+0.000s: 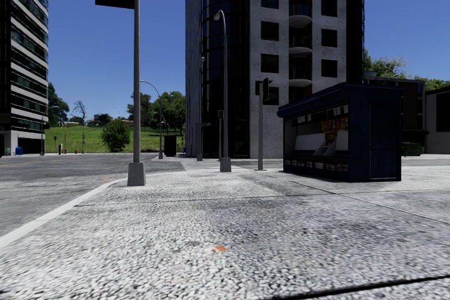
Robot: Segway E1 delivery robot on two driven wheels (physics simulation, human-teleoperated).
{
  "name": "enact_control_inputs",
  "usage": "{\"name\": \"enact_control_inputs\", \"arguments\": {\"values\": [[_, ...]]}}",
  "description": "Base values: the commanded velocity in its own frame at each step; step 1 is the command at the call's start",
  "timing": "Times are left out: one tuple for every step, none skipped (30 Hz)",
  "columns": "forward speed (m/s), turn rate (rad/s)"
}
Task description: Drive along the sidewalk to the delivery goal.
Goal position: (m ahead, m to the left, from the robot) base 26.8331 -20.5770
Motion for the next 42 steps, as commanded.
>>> {"name": "enact_control_inputs", "arguments": {"values": [[0.00,0.00],[0.00,0.00],[0.00,0.00],[0.00,0.00],[0.00,0.00],[0.00,0.00],[0.00,0.00],[0.00,0.00],[0.00,0.00],[0.16,0.00],[0.37,0.00],[0.37,0.00],[0.53,0.00],[0.70,0.00],[0.79,0.00],[0.79,0.00],[0.84,0.00],[0.88,0.00],[0.89,0.00],[0.89,0.00],[0.91,0.00],[0.94,0.00],[0.95,0.00],[0.96,0.00],[0.96,0.00],[0.96,0.00],[0.96,0.00],[0.96,0.00],[0.96,0.00],[0.98,0.00],[1.04,0.00],[1.25,0.00],[1.54,0.00],[1.54,0.00],[1.79,0.00],[2.00,0.00],[2.00,0.00],[2.00,0.00],[2.00,0.00],[2.00,0.00],[2.00,0.00],[2.00,0.00]]}}
